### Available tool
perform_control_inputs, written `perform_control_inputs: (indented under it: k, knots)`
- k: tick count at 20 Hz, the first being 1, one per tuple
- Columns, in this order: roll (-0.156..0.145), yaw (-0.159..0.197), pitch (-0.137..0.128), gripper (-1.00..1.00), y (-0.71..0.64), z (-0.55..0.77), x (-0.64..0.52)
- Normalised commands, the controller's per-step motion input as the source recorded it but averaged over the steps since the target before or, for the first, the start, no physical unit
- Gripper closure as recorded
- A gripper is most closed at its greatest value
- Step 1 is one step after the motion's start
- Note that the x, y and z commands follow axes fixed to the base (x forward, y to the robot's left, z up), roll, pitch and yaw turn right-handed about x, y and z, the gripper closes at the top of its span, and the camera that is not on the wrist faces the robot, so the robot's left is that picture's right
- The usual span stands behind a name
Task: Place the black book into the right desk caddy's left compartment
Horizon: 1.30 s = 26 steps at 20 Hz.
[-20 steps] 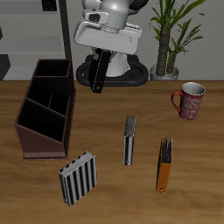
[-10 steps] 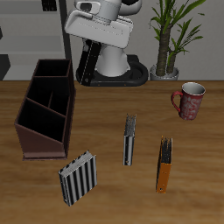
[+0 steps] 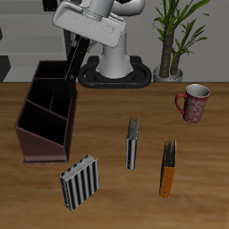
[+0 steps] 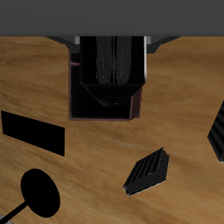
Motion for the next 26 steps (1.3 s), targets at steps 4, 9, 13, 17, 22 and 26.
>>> perform_control_inputs:
  k: [4, 9, 13, 17, 22, 26]
  knots:
    - [-0.064, -0.044, -0.005, 1.0, -0.21, 0.13, 0.17]
    - [-0.026, -0.027, 0.017, 1.0, -0.13, 0.03, 0.16]
    - [0.035, -0.018, 0.039, 1.0, -0.07, -0.05, 0.13]
    - [0.049, -0.014, 0.038, 1.0, -0.1, -0.07, 0.02]
    - [0.039, 0.011, 0.026, 1.0, -0.12, -0.06, 0.08]
    - [-0.021, 0.004, -0.01, 1.0, -0.15, 0.01, 0.07]
